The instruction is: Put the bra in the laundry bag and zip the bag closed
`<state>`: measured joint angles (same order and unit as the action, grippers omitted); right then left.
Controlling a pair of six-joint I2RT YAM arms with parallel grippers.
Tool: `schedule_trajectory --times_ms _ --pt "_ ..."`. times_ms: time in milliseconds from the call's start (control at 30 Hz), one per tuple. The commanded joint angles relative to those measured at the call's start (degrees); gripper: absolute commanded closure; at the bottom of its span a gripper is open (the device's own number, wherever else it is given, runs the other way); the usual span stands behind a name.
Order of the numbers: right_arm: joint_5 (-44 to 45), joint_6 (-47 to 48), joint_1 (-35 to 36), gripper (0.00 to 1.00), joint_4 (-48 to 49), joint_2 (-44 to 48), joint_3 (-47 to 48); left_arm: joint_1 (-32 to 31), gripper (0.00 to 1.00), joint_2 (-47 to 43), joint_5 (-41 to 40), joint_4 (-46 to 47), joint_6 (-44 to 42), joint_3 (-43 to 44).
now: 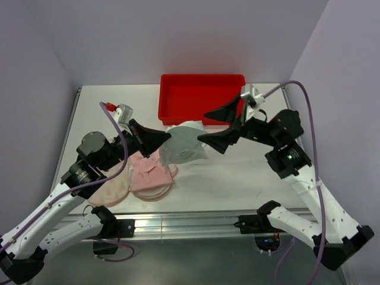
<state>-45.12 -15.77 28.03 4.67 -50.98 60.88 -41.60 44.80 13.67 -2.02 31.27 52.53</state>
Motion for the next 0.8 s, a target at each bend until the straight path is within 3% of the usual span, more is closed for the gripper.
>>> schedule_trajectory --times_ms 0,167,267,333,367,400,433,467,500,533,567,600,667,767 --pt "-4.37 -1.99 2.9 0.04 1.41 -6.13 2.57 -0.14 1.0 -0.32 0.74 1.49 0.55 2.4" --pt "0.38 2.5 7.3 0.08 -2.47 -8.69 3.28 -0.14 1.0 -0.32 1.18 3.15 0.99 2.13" --pt "0.57 1.53 7.48 0.21 -0.54 -8.7 1.7 -0.14 1.0 -0.32 1.18 2.9 0.99 2.31" --pt "0.39 0.66 7.56 0.39 0.43 -9.05 1.35 -0.14 1.0 -0.5 0.57 2.64 0.81 2.31" --pt "0.39 0.3 7.74 0.51 0.78 -9.22 1.26 -0.14 1.0 -0.59 0.39 2.46 0.73 2.22" --pt "0.39 -0.66 7.83 0.72 1.13 -9.57 1.26 -0.14 1.0 -0.67 0.04 2.29 0.55 2.14" --pt "0.3 -1.27 7.91 0.79 2.27 -9.84 1.34 -0.14 1.0 -0.85 -0.4 2.2 0.46 2.13" --pt "0.13 -1.98 7.92 0.91 2.71 -10.62 1.43 -0.14 0.94 -1.02 -0.84 2.11 -0.23 2.31" --pt "-0.14 -3.38 7.92 0.94 3.24 -11.06 1.61 -0.14 0.82 -1.37 -1.54 0.2 -0.76 2.57" --pt "-0.23 -4.0 8.0 0.96 4.29 -11.59 2.13 -0.14 0.68 -2.07 -3.98 -2.43 -1.55 3.01" --pt "0.03 -4.53 8.0 0.98 4.82 -12.21 2.4 -0.14 0.41 -2.43 -6.0 -4.46 -2.43 4.93" --pt "0.56 -5.4 8.18 1.0 5.43 -13.43 2.57 -0.14 0.3 -2.78 -8.2 -6.57 -4.0 6.25" --pt "1.79 -6.11 8.88 1.0 7.02 -14.93 3.63 -0.14 0.12 -4.27 -13.32 -11.92 -5.42 9.67" --pt "1.97 -8.48 10.37 1.0 10.88 -18.97 5.29 -0.23 0.06 -7.17 -20.67 -15.98 -7.53 12.23"
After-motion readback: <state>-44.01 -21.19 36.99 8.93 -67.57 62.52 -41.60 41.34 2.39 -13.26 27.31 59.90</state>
